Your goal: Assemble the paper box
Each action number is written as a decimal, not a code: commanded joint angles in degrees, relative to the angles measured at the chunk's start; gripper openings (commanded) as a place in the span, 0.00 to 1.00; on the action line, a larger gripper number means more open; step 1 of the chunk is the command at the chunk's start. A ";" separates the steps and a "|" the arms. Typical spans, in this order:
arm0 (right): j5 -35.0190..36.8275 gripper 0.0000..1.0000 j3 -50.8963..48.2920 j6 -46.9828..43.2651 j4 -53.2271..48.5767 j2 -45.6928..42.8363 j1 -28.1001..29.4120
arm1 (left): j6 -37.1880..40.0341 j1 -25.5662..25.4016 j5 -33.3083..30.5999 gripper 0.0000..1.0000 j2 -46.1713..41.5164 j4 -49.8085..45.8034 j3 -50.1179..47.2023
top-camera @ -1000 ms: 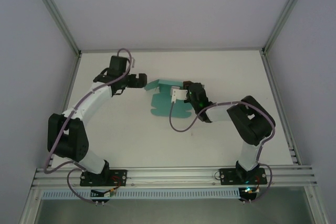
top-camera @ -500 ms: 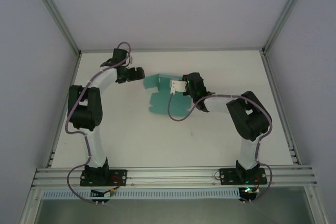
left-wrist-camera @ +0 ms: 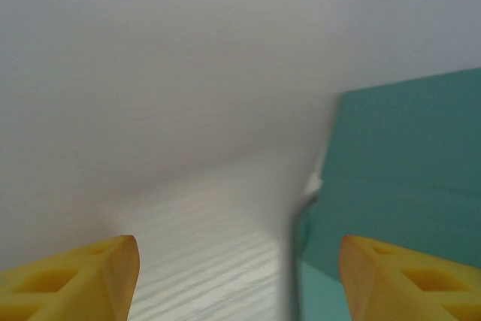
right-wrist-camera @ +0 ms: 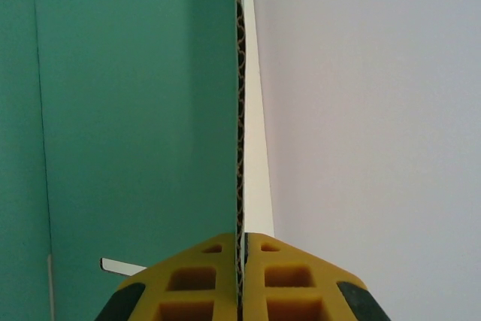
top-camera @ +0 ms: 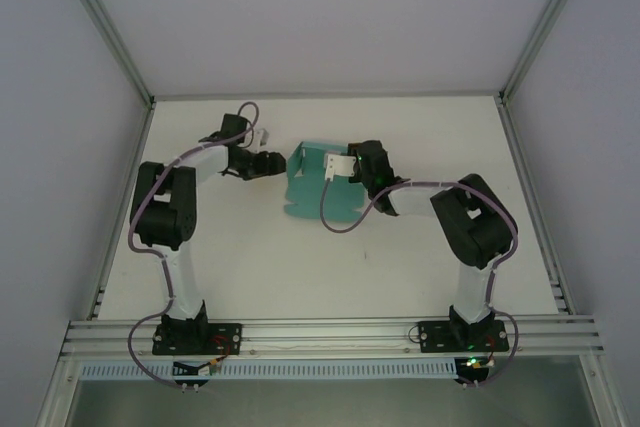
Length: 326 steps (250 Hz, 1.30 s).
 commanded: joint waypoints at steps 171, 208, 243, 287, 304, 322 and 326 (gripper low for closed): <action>2.34 0.00 -14.24 -11.52 20.69 6.00 2.11 | 1.37 -6.25 0.35 0.68 -5.88 9.31 -9.42; 4.34 0.00 -14.95 -15.06 27.13 9.89 2.16 | 1.10 -6.11 -0.11 0.68 -6.55 16.38 -11.26; 3.86 0.00 -14.26 -11.98 20.09 8.63 2.11 | 8.08 -7.91 0.10 0.70 -3.54 16.89 -7.89; 2.13 0.00 -11.74 -5.80 6.81 4.31 1.94 | 9.00 -8.66 2.34 0.69 1.31 16.03 -1.53; 1.95 0.00 -10.50 -4.62 3.54 4.30 1.48 | 9.15 -9.67 2.25 0.68 1.53 16.96 -1.83; 1.59 0.00 -9.61 -4.39 2.74 4.74 1.03 | 8.64 -10.83 0.30 0.68 0.64 21.94 -4.95; 1.36 0.00 -9.61 -4.67 1.99 4.73 0.91 | 7.98 -11.02 -0.23 0.68 0.46 23.69 -5.81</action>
